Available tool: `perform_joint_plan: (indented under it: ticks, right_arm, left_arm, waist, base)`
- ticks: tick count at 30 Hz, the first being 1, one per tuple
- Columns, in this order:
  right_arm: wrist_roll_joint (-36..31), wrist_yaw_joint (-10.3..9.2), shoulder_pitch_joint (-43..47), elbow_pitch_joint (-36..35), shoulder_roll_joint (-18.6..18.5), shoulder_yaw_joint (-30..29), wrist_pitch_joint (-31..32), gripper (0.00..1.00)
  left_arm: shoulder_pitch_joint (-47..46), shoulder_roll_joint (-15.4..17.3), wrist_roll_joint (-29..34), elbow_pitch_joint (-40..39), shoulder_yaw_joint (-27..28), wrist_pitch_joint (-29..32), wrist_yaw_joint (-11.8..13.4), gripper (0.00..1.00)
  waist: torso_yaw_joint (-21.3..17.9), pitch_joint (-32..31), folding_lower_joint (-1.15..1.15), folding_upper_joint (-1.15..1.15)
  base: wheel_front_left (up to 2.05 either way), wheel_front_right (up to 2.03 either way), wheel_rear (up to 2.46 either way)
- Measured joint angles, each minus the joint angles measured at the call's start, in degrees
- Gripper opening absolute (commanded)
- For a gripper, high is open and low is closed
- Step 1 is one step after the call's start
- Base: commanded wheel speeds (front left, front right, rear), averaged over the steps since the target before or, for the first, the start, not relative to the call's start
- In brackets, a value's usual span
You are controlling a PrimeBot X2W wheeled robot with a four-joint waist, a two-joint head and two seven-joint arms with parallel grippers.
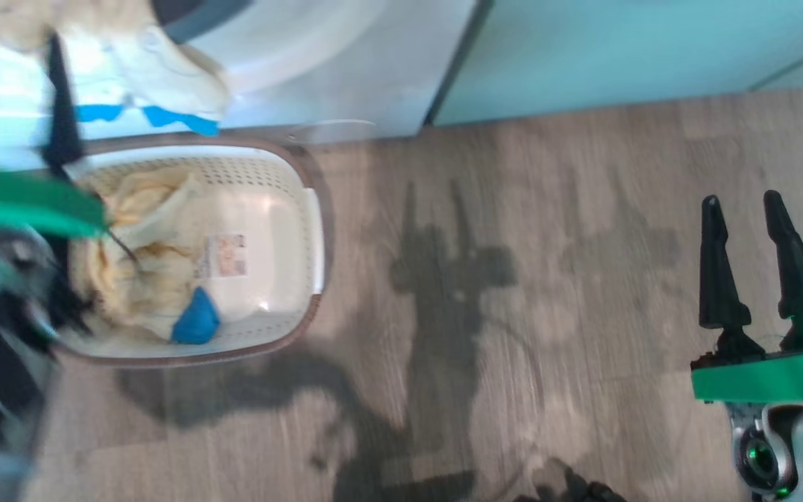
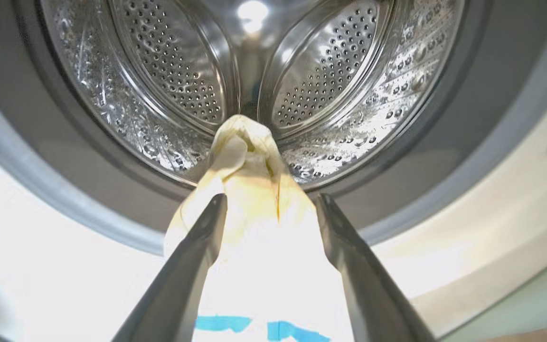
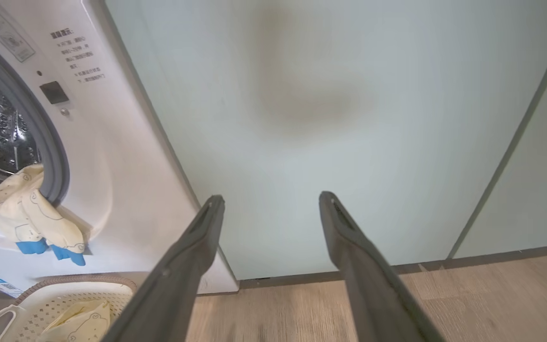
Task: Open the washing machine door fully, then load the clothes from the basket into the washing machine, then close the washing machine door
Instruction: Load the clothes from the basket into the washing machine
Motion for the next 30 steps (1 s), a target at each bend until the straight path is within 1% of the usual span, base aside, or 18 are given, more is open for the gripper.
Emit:
perform_joint_plan:
  ticks: [2, 5, 8, 12, 18, 26, 30]
  right_arm:
    - [-0.88, 0.0, 0.37, 0.05, 0.0, 0.02, 0.0, 1.0]
    - [-2.21, 0.0, 1.1, 0.52, -0.01, 0.08, 0.0, 1.0]
    - [-3.68, 0.0, 2.07, 1.03, -0.01, 0.18, 0.0, 1.0]
    - [-4.19, 0.0, 3.91, 2.07, -0.09, 0.33, 0.0, 1.0]
    - [-4.82, 0.0, 7.48, 3.56, -0.43, 0.41, 0.0, 1.0]
    - [-5.16, 0.0, 10.38, 4.68, -0.79, 0.66, 0.0, 1.0]
    - [-5.16, 0.0, 11.09, 5.21, -0.8, 1.03, 0.0, 1.0]
  left_arm:
    - [5.21, -1.97, 1.64, -4.39, -1.26, -0.33, 2.37, 1.0]
    - [11.91, -4.47, 2.88, -9.68, -2.9, -0.73, 5.01, 1.0]
    - [17.28, -6.47, 4.01, -13.92, -4.43, -0.77, 7.03, 1.0]
    - [22.56, -8.59, 4.85, -16.4, -6.58, -0.82, 9.16, 1.0]
    - [27.49, -10.25, 4.88, -16.17, -9.0, -0.69, 10.13, 1.0]
    - [30.89, -10.93, 5.45, -15.28, -10.61, -0.63, 10.73, 1.0]
    - [32.4, -10.99, 5.45, -15.36, -10.7, -0.22, 11.6, 1.0]
  waist:
    - [1.14, -1.22, 0.0, 0.0]
    - [2.65, -3.31, 0.0, 0.0]
    - [4.12, -5.58, 0.0, 0.0]
    - [6.02, -8.75, 0.0, 0.0]
    - [8.58, -14.05, 0.0, 0.0]
    - [10.76, -19.86, 0.0, 0.0]
    - [11.59, -22.39, 0.0, 0.0]
  base:
    - [0.0, 0.0, 0.0]
    - [0.0, 0.0, 0.0]
    - [0.0, 0.0, 0.0]
    - [0.0, 0.0, 0.0]
    - [0.0, 0.0, 0.0]
    - [0.0, 0.0, 0.0]
    - [0.0, 0.0, 0.0]
